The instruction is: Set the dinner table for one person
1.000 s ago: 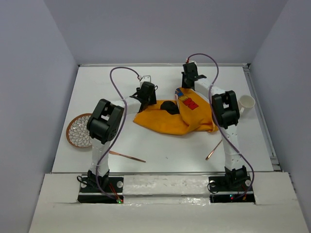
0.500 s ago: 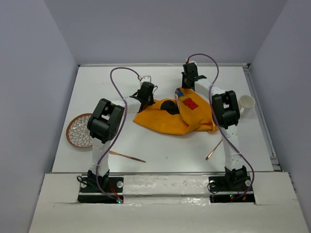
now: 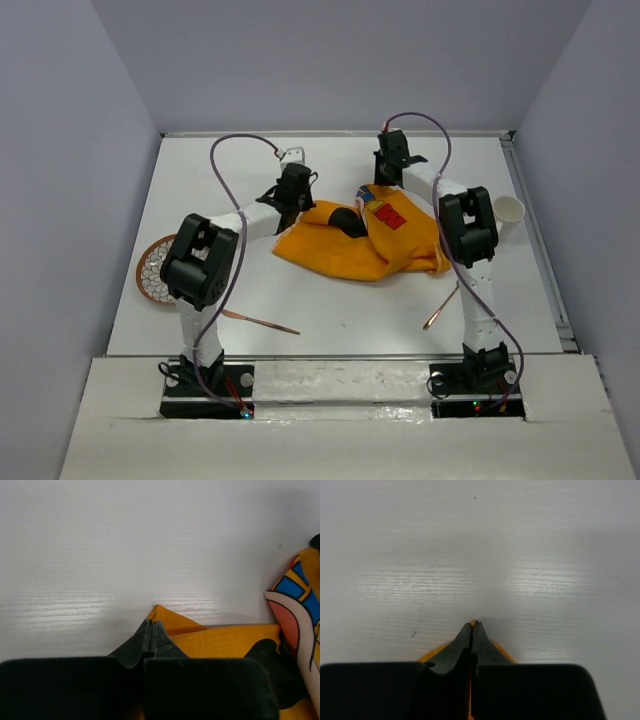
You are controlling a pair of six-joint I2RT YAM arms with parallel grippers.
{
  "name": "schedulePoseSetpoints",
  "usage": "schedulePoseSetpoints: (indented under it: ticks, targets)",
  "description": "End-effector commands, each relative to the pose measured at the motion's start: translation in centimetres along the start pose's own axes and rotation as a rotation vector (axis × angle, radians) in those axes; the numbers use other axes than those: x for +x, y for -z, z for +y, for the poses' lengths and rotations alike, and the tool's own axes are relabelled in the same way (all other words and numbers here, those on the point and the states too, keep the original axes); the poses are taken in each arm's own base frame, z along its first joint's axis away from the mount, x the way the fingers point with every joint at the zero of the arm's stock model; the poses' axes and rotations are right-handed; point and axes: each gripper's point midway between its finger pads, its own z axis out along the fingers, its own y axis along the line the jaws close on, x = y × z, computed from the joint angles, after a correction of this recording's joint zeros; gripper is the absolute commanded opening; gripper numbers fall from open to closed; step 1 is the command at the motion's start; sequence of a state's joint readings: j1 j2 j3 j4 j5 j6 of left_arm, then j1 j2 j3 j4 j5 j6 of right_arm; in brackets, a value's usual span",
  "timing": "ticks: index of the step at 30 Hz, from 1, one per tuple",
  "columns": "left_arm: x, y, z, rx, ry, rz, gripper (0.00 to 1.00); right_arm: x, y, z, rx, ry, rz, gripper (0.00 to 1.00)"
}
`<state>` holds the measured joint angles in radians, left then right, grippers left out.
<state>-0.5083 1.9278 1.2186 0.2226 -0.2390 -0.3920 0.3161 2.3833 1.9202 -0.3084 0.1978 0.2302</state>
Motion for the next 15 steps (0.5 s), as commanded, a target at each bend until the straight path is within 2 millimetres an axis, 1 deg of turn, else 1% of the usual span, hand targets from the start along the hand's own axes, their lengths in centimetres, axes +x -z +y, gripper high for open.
schedulePoseSetpoints:
  ticks: [1,2,3,5,6,7,8,9,10,11,13,14,15]
  targets:
    - [-4.5,2.7,-0.6,0.019,0.047,-0.123,0.00,-3.0,4.2,0.9,-0.037,0.009,-0.053,0.00]
    - [-4.7,3.0,-0.5,0.018,0.054,-0.130,0.00,-3.3,4.7,0.8,-0.037,0.008,-0.060,0.00]
    - [-5.2,3.8,-0.4,0.020,0.064,-0.147,0.00,-4.0,5.8,0.7,-0.041,0.004,-0.079,0.00]
    - [-5.9,4.7,-0.3,0.029,0.093,-0.167,0.00,-4.8,7.3,0.4,-0.034,0.002,-0.108,0.00]
    - [-6.7,5.8,-0.2,0.040,0.111,-0.192,0.00,-5.0,8.0,0.1,-0.027,0.003,-0.120,0.00]
    - [-8.3,7.2,0.0,0.051,0.151,-0.232,0.00,-5.6,9.7,-1.1,-0.002,-0.007,-0.148,0.00]
    - [-8.5,7.7,0.5,0.051,0.166,-0.244,0.00,-6.0,10.7,-1.4,0.004,-0.011,-0.168,0.00]
    - [-9.1,8.4,0.8,0.054,0.180,-0.262,0.00,-6.1,11.6,-2.1,0.010,-0.021,-0.180,0.00]
    - [-9.8,9.1,1.2,0.052,0.196,-0.282,0.00,-4.4,12.0,-2.6,0.011,-0.019,-0.155,0.00]
    - [-11.0,10.4,1.9,0.056,0.226,-0.320,0.00,-6.0,14.3,-3.1,0.001,-0.046,-0.214,0.00]
    - [-12.4,11.7,2.3,0.071,0.253,-0.355,0.00,-5.9,15.6,-3.6,-0.016,-0.055,-0.228,0.00]
    - [-13.7,12.6,3.0,0.074,0.274,-0.385,0.00,-6.3,16.6,-4.2,-0.017,-0.065,-0.242,0.00]
    - [-14.7,13.0,2.9,0.090,0.282,-0.397,0.00,-6.8,16.9,-4.6,-0.016,-0.072,-0.255,0.00]
